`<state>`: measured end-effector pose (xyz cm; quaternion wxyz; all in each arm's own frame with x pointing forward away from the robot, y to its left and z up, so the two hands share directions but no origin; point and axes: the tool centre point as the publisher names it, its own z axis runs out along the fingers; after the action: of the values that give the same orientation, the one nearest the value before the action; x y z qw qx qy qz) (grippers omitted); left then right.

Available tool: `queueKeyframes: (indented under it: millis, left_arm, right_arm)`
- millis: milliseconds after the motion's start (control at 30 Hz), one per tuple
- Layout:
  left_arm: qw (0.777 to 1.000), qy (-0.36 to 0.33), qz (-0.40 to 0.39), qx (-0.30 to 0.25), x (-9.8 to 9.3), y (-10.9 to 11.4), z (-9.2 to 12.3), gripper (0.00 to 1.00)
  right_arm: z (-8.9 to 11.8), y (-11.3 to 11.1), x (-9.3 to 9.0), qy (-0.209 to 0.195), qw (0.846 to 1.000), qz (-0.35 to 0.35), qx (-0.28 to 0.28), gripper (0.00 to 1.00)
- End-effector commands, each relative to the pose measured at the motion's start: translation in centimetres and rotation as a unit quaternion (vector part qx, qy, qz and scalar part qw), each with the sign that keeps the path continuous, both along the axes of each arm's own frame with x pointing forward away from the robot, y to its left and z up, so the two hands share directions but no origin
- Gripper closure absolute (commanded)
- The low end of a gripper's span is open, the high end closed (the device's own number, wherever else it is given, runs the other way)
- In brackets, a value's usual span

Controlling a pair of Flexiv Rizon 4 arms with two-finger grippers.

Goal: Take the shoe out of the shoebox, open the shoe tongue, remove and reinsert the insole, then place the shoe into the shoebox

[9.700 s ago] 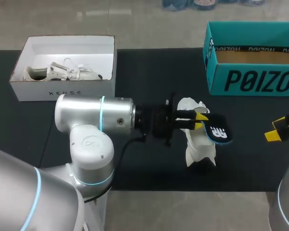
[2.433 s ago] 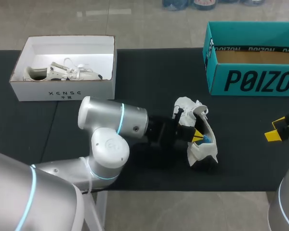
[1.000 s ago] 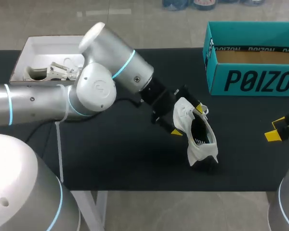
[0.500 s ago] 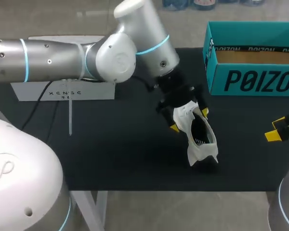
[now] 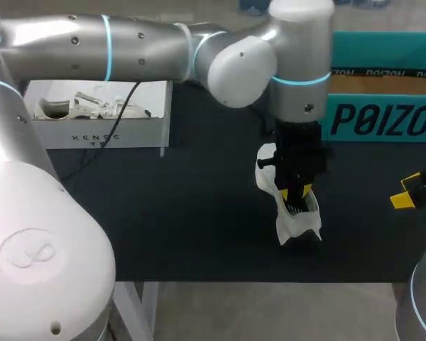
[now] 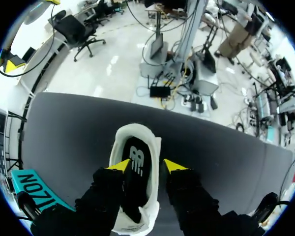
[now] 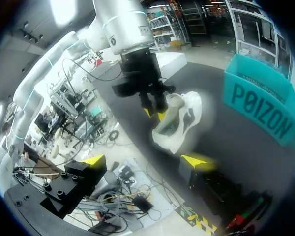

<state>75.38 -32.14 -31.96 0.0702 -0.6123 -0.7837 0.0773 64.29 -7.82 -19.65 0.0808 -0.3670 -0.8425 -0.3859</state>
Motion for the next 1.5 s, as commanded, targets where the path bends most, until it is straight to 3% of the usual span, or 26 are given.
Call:
queueKeyframes:
  millis: [33, 567, 1000, 1367, 1500]
  left_arm:
    - [0.968, 0.015, -0.042, 0.245, -0.6, -0.5, -0.3, 1.00]
    - [0.988, -0.063, 0.046, 0.137, -0.5, 2.4, -1.3, 1.00]
    - [0.985, -0.151, -0.017, 0.086, -0.4, -0.7, -5.1, 1.00]
    - [0.992, -0.093, 0.008, 0.079, 1.3, -1.2, -10.9, 1.00]
    - [0.993, -0.089, 0.018, 0.074, 1.5, -1.0, -10.6, 1.00]
  right_arm:
    - [0.2, -0.1, -1.3, -0.012, 1.000, -0.015, -0.010, 0.00]
    - [0.2, -0.1, -1.3, -0.012, 1.000, -0.015, -0.010, 0.00]
    - [0.2, -0.1, -1.3, -0.012, 1.000, -0.015, -0.010, 0.00]
    - [0.2, -0.1, -1.3, -0.012, 1.000, -0.015, -0.010, 0.00]
    - [0.2, -0.1, -1.3, -0.012, 1.000, -0.015, -0.010, 0.00]
